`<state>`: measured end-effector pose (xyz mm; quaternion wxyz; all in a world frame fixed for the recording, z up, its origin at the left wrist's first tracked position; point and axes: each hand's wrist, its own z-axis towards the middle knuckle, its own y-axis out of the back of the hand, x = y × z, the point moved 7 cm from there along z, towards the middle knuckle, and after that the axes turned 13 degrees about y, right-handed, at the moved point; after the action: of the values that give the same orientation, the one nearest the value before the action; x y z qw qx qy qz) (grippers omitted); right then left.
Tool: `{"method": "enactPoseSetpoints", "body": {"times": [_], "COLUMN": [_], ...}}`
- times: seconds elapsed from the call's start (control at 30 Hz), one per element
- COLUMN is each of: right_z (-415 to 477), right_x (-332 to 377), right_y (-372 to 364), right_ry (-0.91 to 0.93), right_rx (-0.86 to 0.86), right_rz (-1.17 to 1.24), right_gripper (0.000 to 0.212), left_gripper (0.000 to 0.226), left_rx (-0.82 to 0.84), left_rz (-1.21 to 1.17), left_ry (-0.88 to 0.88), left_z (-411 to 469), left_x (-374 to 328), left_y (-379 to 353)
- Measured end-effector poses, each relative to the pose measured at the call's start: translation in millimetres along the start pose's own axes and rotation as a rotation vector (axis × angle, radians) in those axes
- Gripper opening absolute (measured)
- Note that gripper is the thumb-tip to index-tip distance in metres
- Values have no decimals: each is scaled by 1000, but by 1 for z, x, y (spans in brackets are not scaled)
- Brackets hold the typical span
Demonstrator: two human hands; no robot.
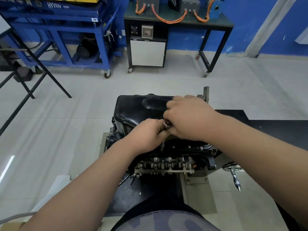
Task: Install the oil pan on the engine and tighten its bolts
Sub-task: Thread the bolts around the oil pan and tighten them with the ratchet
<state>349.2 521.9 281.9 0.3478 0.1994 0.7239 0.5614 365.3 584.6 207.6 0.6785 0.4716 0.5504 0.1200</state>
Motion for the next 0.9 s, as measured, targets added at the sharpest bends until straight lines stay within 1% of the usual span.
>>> {"method": "enactPoseSetpoints", "body": {"times": [0.07, 0.13, 0.17, 0.2, 0.27, 0.3, 0.33, 0.37, 0.4, 0.47, 0.5, 0.53, 0.57, 0.6, 0.63, 0.67, 0.7, 0.73, 0.77, 0.83, 0.87, 0.9], "right_z": [-1, -4, -4, -2, 1, 1, 0, -1, -1, -2, -4, -5, -3, -1, 0, 0, -1, -2, -2, -4, -7, -8], "right_x": [0, -3, -3, -1, 1, 1, 1, -1, -2, -2, -3, -3, -1, 0, 1, 1, 0, -1, -2, 2, 2, 2], "right_y": [-3, -8, -10, -9, -5, -2, -1, 0, -1, -7, -10, -12, -11, -8, -6, -2, 1, 1, 1, -2, -4, -6], "right_ry": [-143, -239, -225, -161, 11, 60, 69, 33, -21, -170, -228, -239, -192, -106, -10, 58, 93, 76, 37, -82, -143, -174], "right_rx": [7, 60, 71, 61, 50, 43, 44, 42, 39, 70, 106, 121, 98, 78, 60, 55, 49, 60, 54, 52, 65, 77], "right_rz": [23, 101, 114, 100, 11, -18, -17, -10, -6, 79, 125, 137, 116, 74, 28, -11, -15, -8, -10, 9, 44, 67], "right_gripper": [43, 46, 44, 39, 18, 18, 19, 18, 26, 47, 50, 50, 46, 36, 20, 13, 16, 15, 16, 44, 51, 51], "left_gripper": [30, 34, 33, 31, 26, 26, 27, 28, 29, 34, 34, 33, 30, 26, 23, 21, 21, 21, 24, 33, 33, 33], "left_rx": [10, 26, 25, 22, 15, 10, 6, 2, -3, 1, 9, 13, 13, 10, 5, -5, -12, -16, -20, -18, -7, -1], "left_rz": [8, 16, 13, 9, 3, 4, 8, 12, 17, 24, 21, 15, 12, 10, 10, 16, 20, 13, 0, 6, 20, 22], "left_ry": [-7, 6, 10, 7, -5, -11, -15, -15, -15, 5, 16, 13, 0, -13, -20, -23, -21, -20, -21, -22, -13, -5], "left_z": [-1, -2, -1, -1, 0, 0, 0, 0, -1, 0, 0, 0, -1, -1, -1, -1, 0, 1, 0, -1, -1, -1], "left_x": [-1, -1, -1, -2, -3, -4, -4, -4, -3, -1, 1, 1, -1, -2, -3, -3, -2, -1, -1, -2, -1, 0], "left_y": [1, 1, 1, 1, 1, 0, 0, 0, 0, 1, 0, 0, -1, -1, -2, -2, -2, -2, -1, 1, 0, -1]}}
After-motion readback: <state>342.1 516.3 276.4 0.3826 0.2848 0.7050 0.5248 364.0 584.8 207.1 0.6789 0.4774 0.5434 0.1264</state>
